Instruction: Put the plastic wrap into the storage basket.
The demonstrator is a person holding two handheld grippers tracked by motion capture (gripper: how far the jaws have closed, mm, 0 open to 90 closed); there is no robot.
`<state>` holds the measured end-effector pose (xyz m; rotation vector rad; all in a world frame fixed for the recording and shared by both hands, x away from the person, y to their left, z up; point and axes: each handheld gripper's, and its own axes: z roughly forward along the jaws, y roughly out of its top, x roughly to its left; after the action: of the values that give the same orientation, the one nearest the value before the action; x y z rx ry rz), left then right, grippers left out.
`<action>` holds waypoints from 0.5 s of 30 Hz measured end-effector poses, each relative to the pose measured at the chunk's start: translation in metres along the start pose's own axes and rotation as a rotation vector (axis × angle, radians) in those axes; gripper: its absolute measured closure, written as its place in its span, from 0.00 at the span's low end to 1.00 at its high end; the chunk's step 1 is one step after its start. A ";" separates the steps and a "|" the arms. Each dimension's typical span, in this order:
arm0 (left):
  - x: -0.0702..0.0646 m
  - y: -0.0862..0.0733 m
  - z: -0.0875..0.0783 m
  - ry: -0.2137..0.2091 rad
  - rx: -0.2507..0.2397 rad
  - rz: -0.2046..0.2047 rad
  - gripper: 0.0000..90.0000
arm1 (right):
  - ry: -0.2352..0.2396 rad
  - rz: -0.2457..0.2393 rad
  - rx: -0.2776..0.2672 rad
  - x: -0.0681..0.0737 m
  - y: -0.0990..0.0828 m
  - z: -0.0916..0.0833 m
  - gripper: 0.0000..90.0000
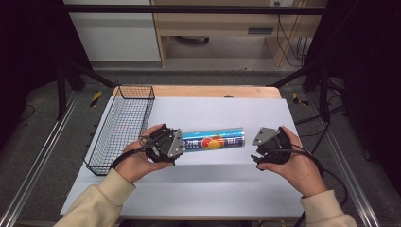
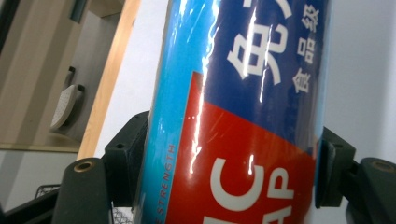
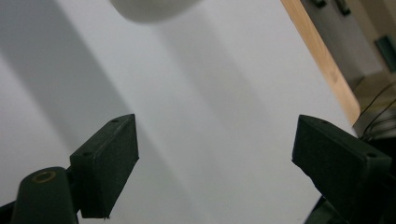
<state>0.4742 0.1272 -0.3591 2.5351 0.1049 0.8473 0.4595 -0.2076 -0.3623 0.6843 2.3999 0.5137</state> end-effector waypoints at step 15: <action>0.027 -0.015 -0.018 0.024 -0.050 -0.098 0.32 | -0.150 0.436 -0.158 0.016 -0.019 0.061 0.16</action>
<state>0.4867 0.1536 -0.3385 2.4525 0.2120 0.8316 0.4797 -0.2016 -0.4251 1.1384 2.0456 0.7898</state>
